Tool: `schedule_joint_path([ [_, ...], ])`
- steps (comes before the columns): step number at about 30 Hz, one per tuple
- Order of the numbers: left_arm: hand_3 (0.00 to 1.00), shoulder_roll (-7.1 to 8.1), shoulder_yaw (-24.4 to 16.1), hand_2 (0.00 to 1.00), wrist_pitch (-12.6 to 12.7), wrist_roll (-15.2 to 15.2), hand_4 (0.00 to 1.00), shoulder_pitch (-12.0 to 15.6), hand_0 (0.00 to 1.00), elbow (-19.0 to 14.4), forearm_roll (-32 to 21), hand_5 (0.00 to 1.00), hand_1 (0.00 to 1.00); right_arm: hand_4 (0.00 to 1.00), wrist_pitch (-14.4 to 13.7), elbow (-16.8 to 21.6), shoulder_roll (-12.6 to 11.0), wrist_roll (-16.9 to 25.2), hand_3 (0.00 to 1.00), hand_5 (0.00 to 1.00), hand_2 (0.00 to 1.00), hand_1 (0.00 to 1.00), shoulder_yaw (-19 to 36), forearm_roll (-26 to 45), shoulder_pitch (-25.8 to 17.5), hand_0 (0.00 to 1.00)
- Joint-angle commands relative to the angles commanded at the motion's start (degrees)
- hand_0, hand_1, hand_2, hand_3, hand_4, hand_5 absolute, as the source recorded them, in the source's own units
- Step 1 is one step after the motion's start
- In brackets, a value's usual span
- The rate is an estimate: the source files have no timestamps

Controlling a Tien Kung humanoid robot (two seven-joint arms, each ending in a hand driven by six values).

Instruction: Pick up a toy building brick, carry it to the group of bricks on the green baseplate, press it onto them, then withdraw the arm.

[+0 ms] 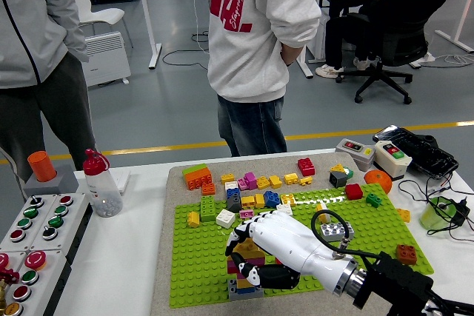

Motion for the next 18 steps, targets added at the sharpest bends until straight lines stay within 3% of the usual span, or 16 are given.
schedule_joint_path([
  [10, 0.573, 0.04, 0.1, 0.672, 0.0, 0.0, 0.279, -0.2, 0.651, 0.0, -0.3, 0.998, 0.688, 0.377, -0.6, 0.7, 0.1, 0.4, 0.557, 0.305, 0.591, 0.595, 2.3, 1.3, 0.0, 0.560],
  [15, 0.573, 0.09, 0.1, 0.672, 0.0, -0.1, 0.279, -0.3, 0.651, 0.0, -0.4, 0.998, 0.688, 0.377, -3.2, -0.3, 0.4, 1.9, 0.557, 0.305, 0.591, 0.595, 6.7, 6.6, -1.7, 0.560],
  [16, 0.573, 0.10, 0.0, 0.672, 0.0, -0.1, 0.279, -0.4, 0.652, 0.0, -0.3, 0.998, 0.688, 0.398, -4.1, -0.5, 0.6, 2.5, 0.658, 0.309, 0.718, 0.686, 8.0, 8.9, -2.3, 0.673],
  [18, 0.573, 0.11, 0.0, 0.672, 0.0, -0.1, 0.279, -0.4, 0.652, 0.0, -0.3, 0.998, 0.688, 0.398, -5.0, -0.6, 1.3, 3.9, 0.658, 0.309, 0.718, 0.686, 10.6, 13.1, -3.7, 0.673],
])
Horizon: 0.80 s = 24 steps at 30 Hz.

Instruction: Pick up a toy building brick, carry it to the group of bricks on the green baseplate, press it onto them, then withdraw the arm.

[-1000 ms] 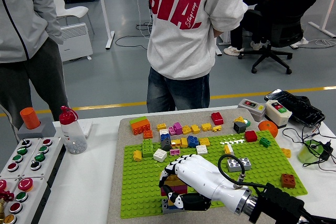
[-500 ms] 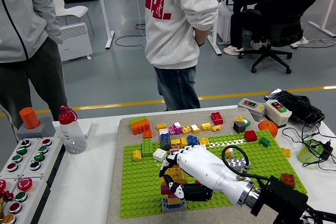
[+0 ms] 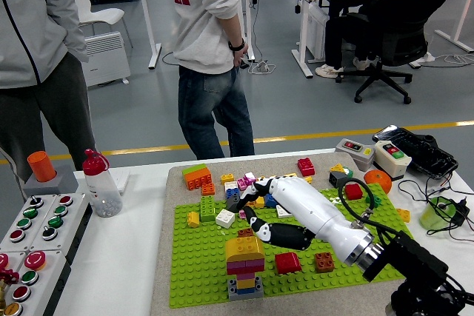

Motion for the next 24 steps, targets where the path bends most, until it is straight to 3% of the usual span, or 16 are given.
schedule_joint_path([
  [3, 0.573, 0.00, -0.1, 0.672, 0.0, 0.0, 0.279, 0.0, 0.652, 0.0, 0.1, 0.998, 0.688, 0.398, 0.7, 0.5, 0.7, 2.4, 0.658, 0.309, 0.718, 0.686, 4.4, 6.1, -2.0, 0.673],
  [4, 0.573, -0.01, -0.1, 0.672, 0.0, 0.0, 0.281, 0.0, 0.652, 0.0, 0.1, 0.998, 0.688, 0.444, 1.1, 0.6, 0.9, 2.9, 0.769, 0.354, 0.806, 0.762, 5.7, 8.1, -2.4, 0.776],
  [9, 0.573, -0.05, -0.2, 0.672, 0.0, 0.1, 0.281, 0.1, 0.652, 0.0, 0.3, 0.998, 0.688, 0.444, 4.1, 1.2, 1.5, 5.4, 0.769, 0.354, 0.806, 0.762, 13.5, 18.6, -5.5, 0.776],
  [10, 0.573, -0.07, -0.2, 0.672, 0.0, 0.1, 0.281, 0.1, 0.651, 0.0, 0.4, 0.998, 0.688, 0.491, 4.8, 1.1, 1.7, 5.8, 0.781, 0.437, 0.820, 0.782, 15.3, 20.9, -6.3, 0.800],
  [12, 0.573, -0.10, -0.3, 0.672, 0.0, 0.1, 0.281, 0.1, 0.651, 0.0, 0.4, 0.998, 0.688, 0.491, 5.7, 0.8, 2.2, 6.2, 0.781, 0.437, 0.820, 0.782, 18.4, 24.9, -7.8, 0.800],
  [15, 0.573, -0.13, -0.3, 0.672, 0.1, 0.1, 0.281, 0.2, 0.651, 0.0, 0.5, 0.998, 0.688, 0.491, 6.9, 0.1, 2.9, 6.3, 0.781, 0.437, 0.820, 0.782, 23.3, 31.0, -10.4, 0.800],
  [16, 0.573, -0.14, -0.3, 0.673, 0.1, 0.1, 0.281, 0.3, 0.652, 0.0, 0.4, 0.998, 0.688, 0.522, 7.4, -0.1, 3.2, 6.1, 0.784, 0.509, 0.820, 0.790, 25.0, 33.0, -11.4, 0.815],
  [21, 0.573, -0.29, -0.3, 0.673, 0.2, 0.1, 0.281, 0.5, 0.652, 0.0, 0.6, 0.998, 0.688, 0.522, 9.7, -1.0, 5.0, 5.2, 0.784, 0.509, 0.820, 0.790, 33.0, 43.4, -16.4, 0.815],
  [22, 0.574, -0.34, -0.4, 0.673, 0.2, 0.1, 0.281, 0.6, 0.652, 0.0, 0.7, 0.998, 0.688, 0.537, 10.1, -1.1, 5.5, 5.0, 0.788, 0.598, 0.820, 0.797, 34.6, 45.5, -17.4, 0.824],
  [24, 0.574, -0.47, -0.4, 0.673, 0.2, 0.2, 0.281, 0.8, 0.652, 0.0, 0.9, 0.998, 0.688, 0.537, 10.8, -1.2, 6.4, 4.6, 0.788, 0.598, 0.820, 0.797, 37.9, 49.9, -19.6, 0.824],
])
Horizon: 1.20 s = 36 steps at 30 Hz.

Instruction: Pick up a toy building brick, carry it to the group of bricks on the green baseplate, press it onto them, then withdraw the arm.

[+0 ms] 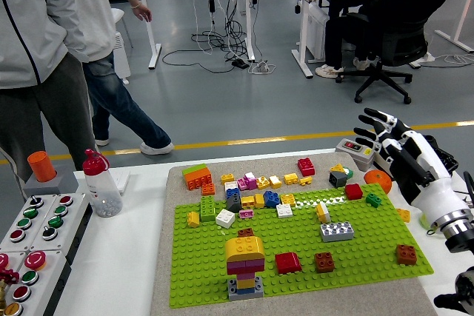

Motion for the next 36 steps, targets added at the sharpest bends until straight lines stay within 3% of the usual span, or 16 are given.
schedule_joint_path([
  [11, 0.577, -0.52, 0.2, 0.672, -0.2, 0.3, 0.280, 0.8, 0.653, 0.0, 0.7, 0.998, 0.688, 0.533, 2.5, 0.7, 3.8, -1.7, 0.799, 0.619, 0.819, 0.798, 12.8, 23.3, -7.0, 0.827],
  [22, 0.579, -1.24, 0.8, 0.672, -0.3, 0.3, 0.280, 1.4, 0.653, 0.0, 0.5, 0.998, 0.686, 0.533, 3.4, 1.5, 4.9, -2.4, 0.797, 0.623, 0.819, 0.797, 14.0, 42.3, -8.6, 0.827],
  [36, 0.583, -1.68, 0.7, 0.673, -0.2, 0.1, 0.277, 1.2, 0.654, 0.0, 0.1, 0.998, 0.685, 0.532, 3.6, 2.2, 4.7, -2.8, 0.792, 0.630, 0.817, 0.798, 13.7, 47.2, -9.2, 0.829],
])
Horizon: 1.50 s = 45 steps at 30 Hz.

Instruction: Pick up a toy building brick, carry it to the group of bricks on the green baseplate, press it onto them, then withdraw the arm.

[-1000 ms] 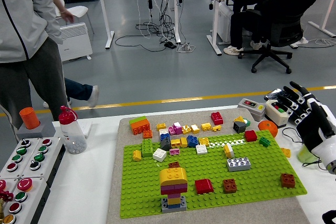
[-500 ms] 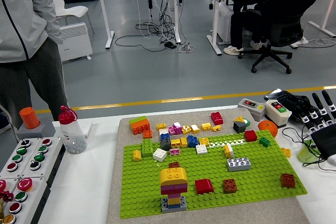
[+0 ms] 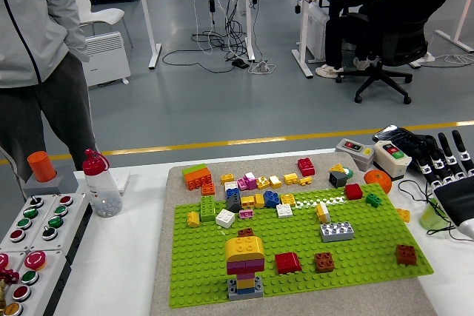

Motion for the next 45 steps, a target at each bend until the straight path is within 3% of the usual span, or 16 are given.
schedule_joint_path([
  [45, 0.585, 0.04, 0.1, 0.673, 0.0, -0.6, 0.278, -0.4, 0.652, 0.0, -0.5, 0.998, 0.681, 0.532, 0.7, -0.3, 0.3, -0.7, 0.771, 0.630, 0.809, 0.796, -1.3, 3.9, -1.3, 0.826],
])
